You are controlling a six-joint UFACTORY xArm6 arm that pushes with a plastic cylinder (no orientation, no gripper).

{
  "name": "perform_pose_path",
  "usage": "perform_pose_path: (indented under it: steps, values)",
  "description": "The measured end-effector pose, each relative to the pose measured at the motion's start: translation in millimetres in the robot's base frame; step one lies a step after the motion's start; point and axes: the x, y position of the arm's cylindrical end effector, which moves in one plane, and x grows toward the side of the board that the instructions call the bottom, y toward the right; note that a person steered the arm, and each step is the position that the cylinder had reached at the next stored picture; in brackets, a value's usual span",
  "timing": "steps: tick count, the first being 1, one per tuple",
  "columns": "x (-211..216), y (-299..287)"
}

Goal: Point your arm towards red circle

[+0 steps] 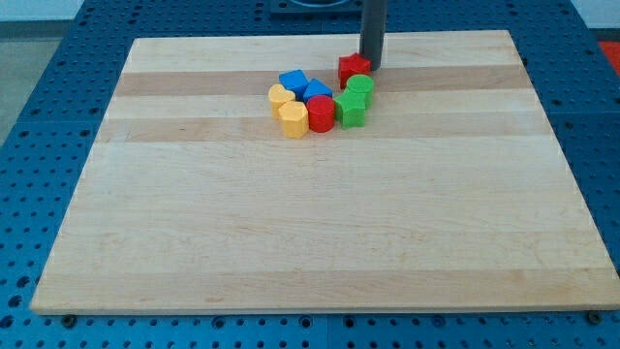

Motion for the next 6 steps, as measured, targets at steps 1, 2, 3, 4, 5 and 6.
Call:
perform_pose_path:
  steps: [1,2,3,4,5,6]
  values:
    - [0.0,-0.1]
    - [1.8,-2.5]
    - [6.4,-4.9]
    - [7.6,-13.2]
    - [7.6,-25.7]
    - [8.4,-31.1]
